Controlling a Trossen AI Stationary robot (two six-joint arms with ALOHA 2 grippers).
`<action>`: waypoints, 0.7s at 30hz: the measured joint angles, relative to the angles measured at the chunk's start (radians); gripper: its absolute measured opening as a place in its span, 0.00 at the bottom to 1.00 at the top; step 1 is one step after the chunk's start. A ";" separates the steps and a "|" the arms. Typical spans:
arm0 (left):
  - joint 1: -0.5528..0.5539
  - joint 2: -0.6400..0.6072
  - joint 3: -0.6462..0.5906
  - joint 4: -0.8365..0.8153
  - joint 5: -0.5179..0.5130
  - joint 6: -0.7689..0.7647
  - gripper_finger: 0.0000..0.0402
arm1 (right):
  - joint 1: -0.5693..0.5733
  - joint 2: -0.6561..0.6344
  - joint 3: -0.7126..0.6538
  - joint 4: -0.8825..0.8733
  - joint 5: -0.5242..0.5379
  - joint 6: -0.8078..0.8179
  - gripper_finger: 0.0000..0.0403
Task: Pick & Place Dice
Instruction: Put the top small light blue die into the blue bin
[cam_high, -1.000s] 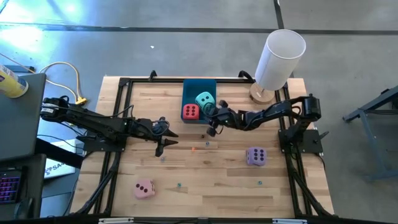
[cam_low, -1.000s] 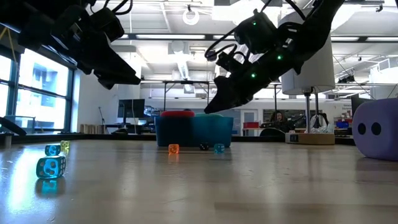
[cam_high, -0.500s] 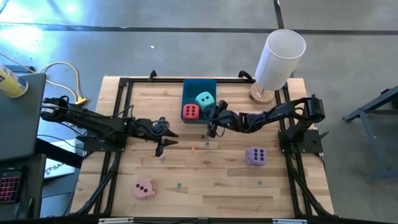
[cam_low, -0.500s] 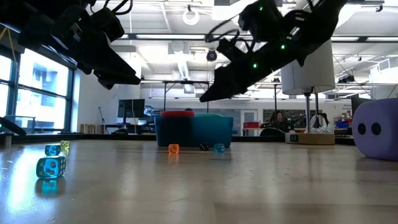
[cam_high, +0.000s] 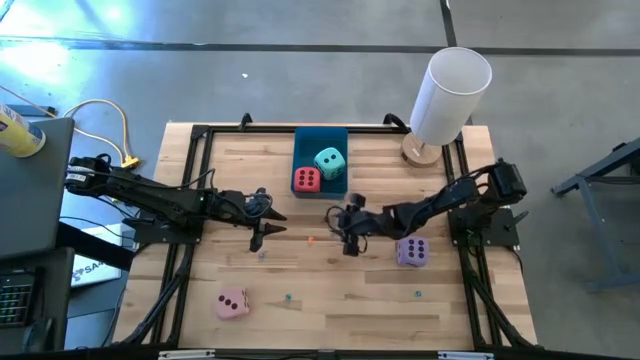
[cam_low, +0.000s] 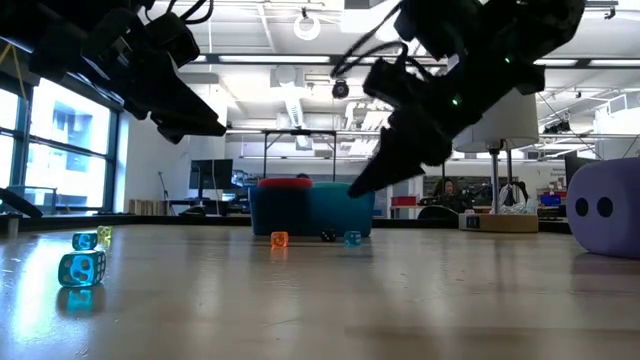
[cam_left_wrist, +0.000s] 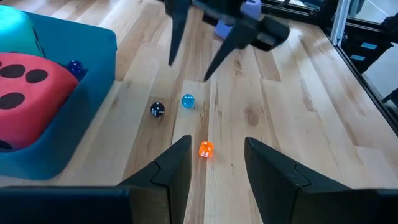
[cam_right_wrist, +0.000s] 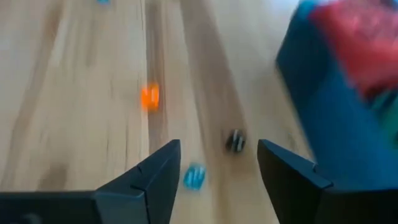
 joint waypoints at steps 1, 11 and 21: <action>0.000 0.000 0.000 0.000 0.000 0.000 0.35 | 0.000 0.000 0.000 -0.017 -0.009 0.023 0.50; -0.001 0.000 0.000 0.000 0.000 0.003 0.35 | -0.011 -0.002 0.000 -0.124 -0.083 0.109 0.45; -0.001 0.001 0.000 0.000 0.000 0.003 0.35 | -0.031 0.008 -0.027 -0.117 -0.171 0.135 0.43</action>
